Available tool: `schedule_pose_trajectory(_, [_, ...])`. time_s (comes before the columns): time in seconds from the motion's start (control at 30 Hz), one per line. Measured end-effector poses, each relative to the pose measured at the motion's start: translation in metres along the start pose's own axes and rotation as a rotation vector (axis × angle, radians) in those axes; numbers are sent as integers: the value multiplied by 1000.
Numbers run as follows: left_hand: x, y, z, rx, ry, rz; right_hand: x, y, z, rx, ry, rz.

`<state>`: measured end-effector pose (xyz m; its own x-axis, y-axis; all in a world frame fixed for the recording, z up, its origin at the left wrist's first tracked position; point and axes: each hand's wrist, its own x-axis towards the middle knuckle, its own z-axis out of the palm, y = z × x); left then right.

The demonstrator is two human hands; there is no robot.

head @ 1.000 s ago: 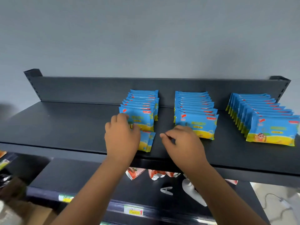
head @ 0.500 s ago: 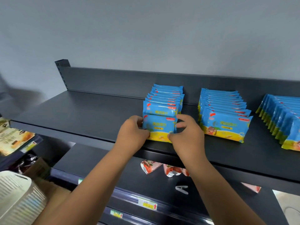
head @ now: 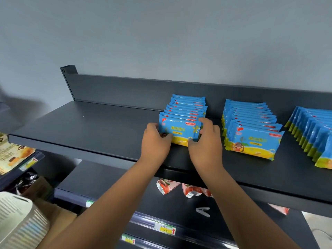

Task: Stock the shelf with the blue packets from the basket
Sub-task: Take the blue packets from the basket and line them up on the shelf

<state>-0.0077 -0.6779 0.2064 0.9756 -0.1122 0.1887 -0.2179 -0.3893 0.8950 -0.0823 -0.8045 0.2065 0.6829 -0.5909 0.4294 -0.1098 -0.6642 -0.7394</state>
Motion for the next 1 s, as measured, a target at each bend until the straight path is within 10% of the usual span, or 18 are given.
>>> schedule_pose_trajectory(0.77, [-14, 0, -30, 241, 26, 279, -26, -13, -7, -340, 175, -310])
schedule_pose_trajectory(1.0, [-70, -40, -100, 575, 249, 189, -72, -58, 29, -153, -56, -564])
